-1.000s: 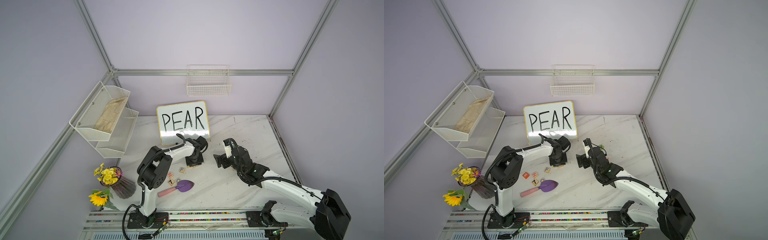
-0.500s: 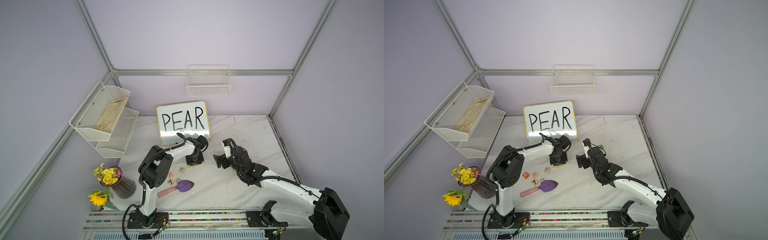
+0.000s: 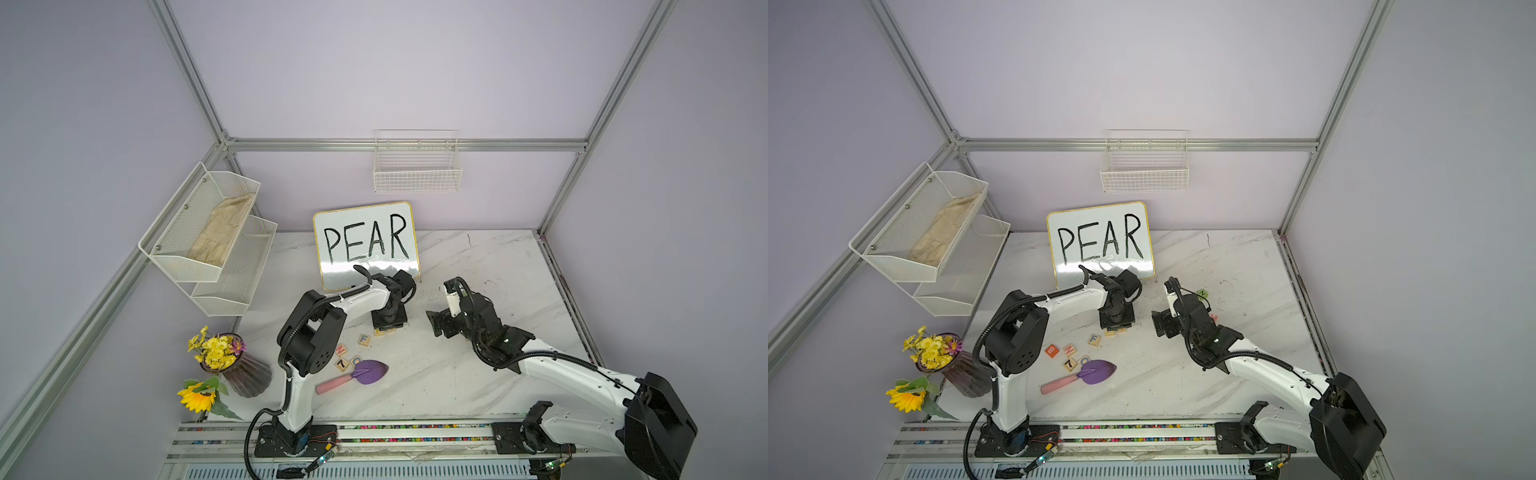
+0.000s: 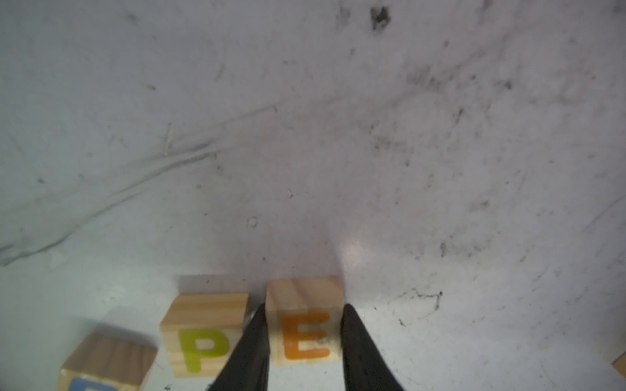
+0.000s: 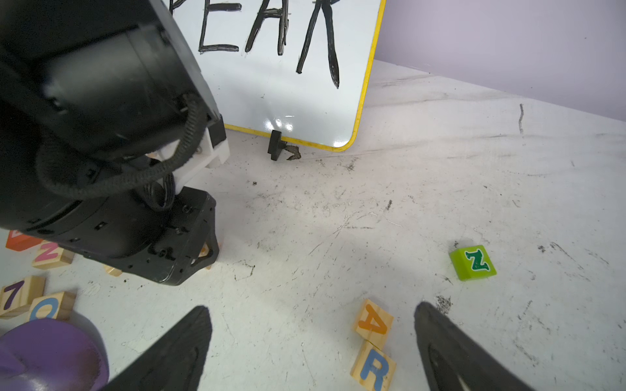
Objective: Spell the uppercase word “pear” with letter blocks
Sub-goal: Place the letter block at the center of the board.
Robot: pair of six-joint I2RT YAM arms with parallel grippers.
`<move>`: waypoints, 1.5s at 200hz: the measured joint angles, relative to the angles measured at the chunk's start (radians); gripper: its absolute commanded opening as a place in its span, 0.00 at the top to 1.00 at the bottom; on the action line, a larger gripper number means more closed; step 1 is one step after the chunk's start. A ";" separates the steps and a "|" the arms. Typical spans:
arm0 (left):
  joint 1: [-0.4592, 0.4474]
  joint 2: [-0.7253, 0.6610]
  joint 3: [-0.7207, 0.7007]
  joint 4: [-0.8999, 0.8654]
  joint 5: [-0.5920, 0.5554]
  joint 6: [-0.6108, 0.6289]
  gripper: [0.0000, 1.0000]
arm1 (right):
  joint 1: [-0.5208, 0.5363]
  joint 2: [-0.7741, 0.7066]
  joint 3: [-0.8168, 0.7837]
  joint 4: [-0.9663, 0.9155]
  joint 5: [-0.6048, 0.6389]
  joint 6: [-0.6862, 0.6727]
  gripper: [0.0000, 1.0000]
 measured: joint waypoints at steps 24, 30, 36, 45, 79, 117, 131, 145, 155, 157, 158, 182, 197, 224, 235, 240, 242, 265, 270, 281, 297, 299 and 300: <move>0.000 0.000 0.000 0.000 0.002 0.000 0.67 | 0.000 0.000 0.000 0.000 0.000 0.000 0.04; 0.000 0.000 0.000 0.000 0.002 0.000 0.67 | 0.000 0.001 0.000 0.000 0.000 0.000 0.04; 0.000 0.000 0.000 0.000 0.002 0.000 0.67 | 0.000 0.002 0.000 0.000 0.000 0.000 0.04; 0.000 0.000 0.000 0.000 0.002 0.000 0.67 | 0.000 0.005 0.000 0.000 0.000 0.000 0.04; 0.000 0.001 0.000 -0.002 0.002 0.002 0.62 | 0.000 0.015 0.000 0.000 0.000 0.000 0.04; 0.000 0.001 0.000 -0.003 0.002 0.003 0.61 | 0.000 0.026 0.003 -0.002 0.000 0.000 0.04; 0.000 0.001 0.000 -0.003 0.002 0.003 0.61 | 0.000 0.026 0.004 -0.002 0.000 0.000 0.04; 0.000 0.001 0.000 -0.003 0.002 0.003 0.61 | 0.000 0.026 0.004 -0.002 0.000 0.000 0.04; 0.000 0.001 0.000 -0.003 0.003 0.003 0.61 | 0.000 0.026 0.004 -0.002 0.000 0.000 0.04; 0.000 0.001 0.000 -0.003 0.003 0.003 0.61 | 0.000 0.026 0.004 -0.002 0.000 0.000 0.04; 0.000 0.001 0.000 -0.003 0.003 0.003 0.61 | 0.000 0.026 0.004 -0.002 0.000 0.000 0.04; 0.000 0.001 0.000 -0.004 0.004 0.003 0.60 | 0.000 0.026 0.004 -0.002 0.000 0.000 0.04; 0.000 0.001 0.001 -0.006 0.006 0.003 0.60 | 0.000 0.026 0.004 -0.002 0.000 0.000 0.04; 0.000 0.001 0.010 -0.010 0.006 0.003 0.60 | 0.000 0.026 0.004 -0.002 0.000 0.000 0.04; 0.000 0.001 0.017 -0.012 0.006 0.003 0.60 | 0.000 0.026 0.004 -0.001 0.000 0.000 0.04; 0.000 0.001 0.020 -0.013 0.006 0.003 0.60 | 0.000 0.026 0.004 -0.002 0.000 0.000 0.04; 0.000 0.001 0.022 -0.014 0.006 0.004 0.60 | 0.000 0.026 0.004 -0.001 0.000 0.000 0.04; 0.000 0.001 0.037 -0.023 0.002 0.006 0.59 | 0.000 0.027 0.004 -0.001 0.000 0.000 0.04; 0.000 0.001 0.039 -0.025 0.001 0.007 0.59 | 0.000 0.027 0.004 -0.001 0.000 0.000 0.04; 0.000 0.001 0.045 -0.032 -0.002 0.007 0.59 | 0.000 0.027 0.004 -0.001 0.000 0.000 0.04; 0.000 0.001 0.050 -0.037 -0.010 0.008 0.59 | 0.000 0.027 0.004 -0.001 0.000 0.000 0.04; 0.000 0.001 0.050 -0.037 -0.010 0.008 0.59 | 0.000 0.027 0.004 -0.001 0.000 0.000 0.04; 0.000 0.001 0.050 -0.038 -0.011 0.008 0.59 | 0.000 0.027 0.004 -0.001 0.000 0.000 0.04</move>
